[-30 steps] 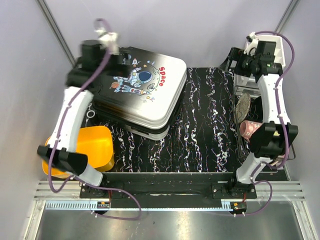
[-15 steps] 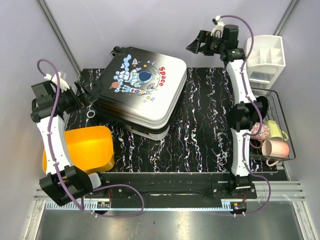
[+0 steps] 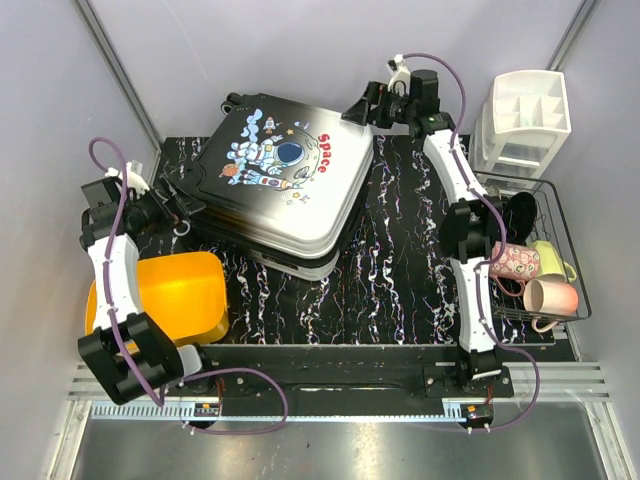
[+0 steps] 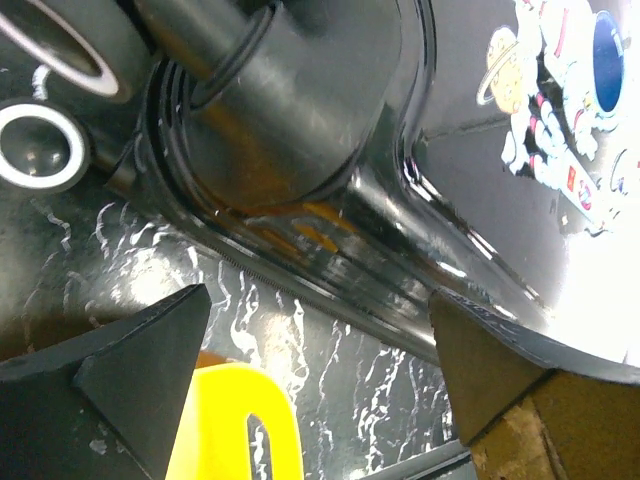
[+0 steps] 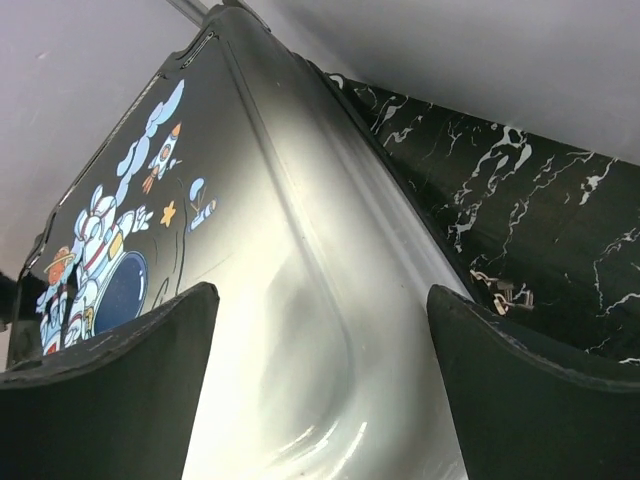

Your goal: Open, take out, and arrange the luggage

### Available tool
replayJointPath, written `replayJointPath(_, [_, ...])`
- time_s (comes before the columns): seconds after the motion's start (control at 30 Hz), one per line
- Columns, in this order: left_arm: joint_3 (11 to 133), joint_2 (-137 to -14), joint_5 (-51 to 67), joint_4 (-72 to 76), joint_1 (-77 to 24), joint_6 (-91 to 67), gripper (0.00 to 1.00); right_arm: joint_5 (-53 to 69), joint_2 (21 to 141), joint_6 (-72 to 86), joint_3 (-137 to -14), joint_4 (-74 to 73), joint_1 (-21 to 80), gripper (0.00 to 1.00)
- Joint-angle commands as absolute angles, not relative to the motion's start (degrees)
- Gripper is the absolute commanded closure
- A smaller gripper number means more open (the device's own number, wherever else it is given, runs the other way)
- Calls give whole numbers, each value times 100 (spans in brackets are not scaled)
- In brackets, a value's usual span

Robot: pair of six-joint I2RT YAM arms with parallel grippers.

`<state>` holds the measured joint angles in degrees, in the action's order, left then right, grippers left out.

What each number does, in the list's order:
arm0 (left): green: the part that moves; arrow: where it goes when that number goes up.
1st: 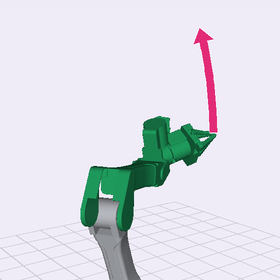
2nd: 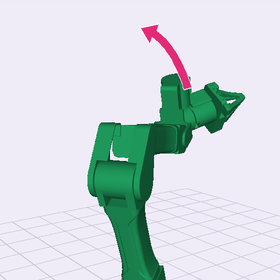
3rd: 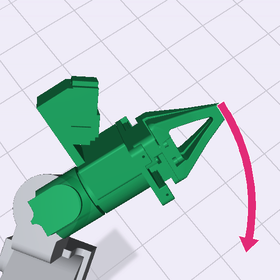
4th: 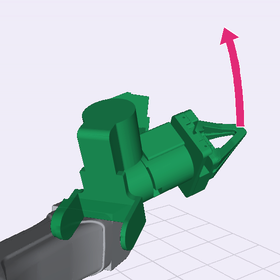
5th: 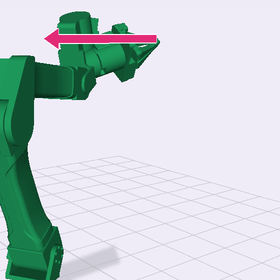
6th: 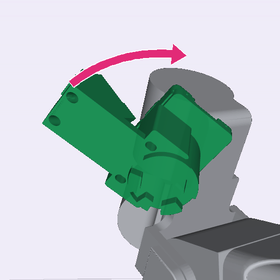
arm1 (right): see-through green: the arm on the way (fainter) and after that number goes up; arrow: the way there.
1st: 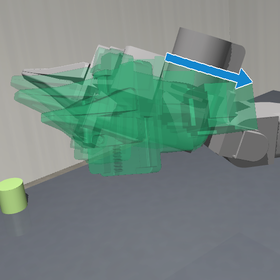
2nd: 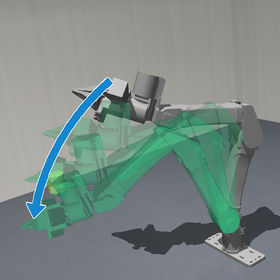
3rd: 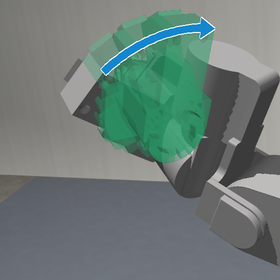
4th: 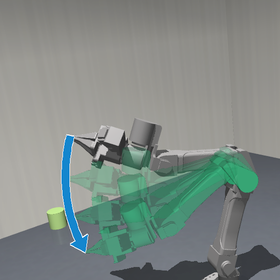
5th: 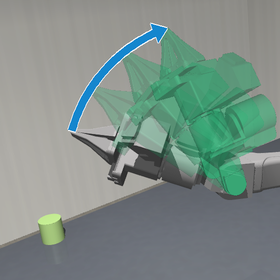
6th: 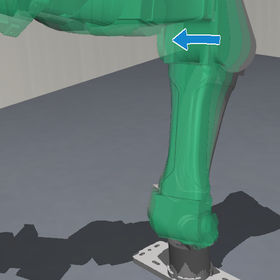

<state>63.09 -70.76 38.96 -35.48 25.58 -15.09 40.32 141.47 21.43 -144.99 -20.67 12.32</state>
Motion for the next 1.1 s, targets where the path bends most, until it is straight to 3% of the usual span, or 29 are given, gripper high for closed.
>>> replayJointPath(0.0, [6135,-7461,4675,-2365,2505,-2187,5,5333,13835,2785,-13739,-1829,1274,8])
replayJointPath(0.3, [6284,-8128,4685,-1284,1760,-2663,15,5756,11797,2505,-10637,-1362,1283,38])
replayJointPath(0.43, [6713,-8665,4518,-898,1214,-2733,21,5713,10883,2128,-9207,-1485,1283,43])
replayJointPath(0.7, [8857,-10622,4412,-1046,27,-2356,29,5282,8808,1241,-7428,-2371,1257,41])
replayJointPath(0.87, [10851,-11662,4342,-1808,-457,-1673,30,5405,8035,713,-7005,-2820,1274,29])
replayJointPath(0.97, [11505,-11857,4298,-2443,-361,-1381,20,5031,7911,168,-7320,-3408,1222,24])
replayJointPath(1.07, [10953,-11130,4385,-2347,122,-1354,12,4668,7893,-313,-7655,-3962,881,21])
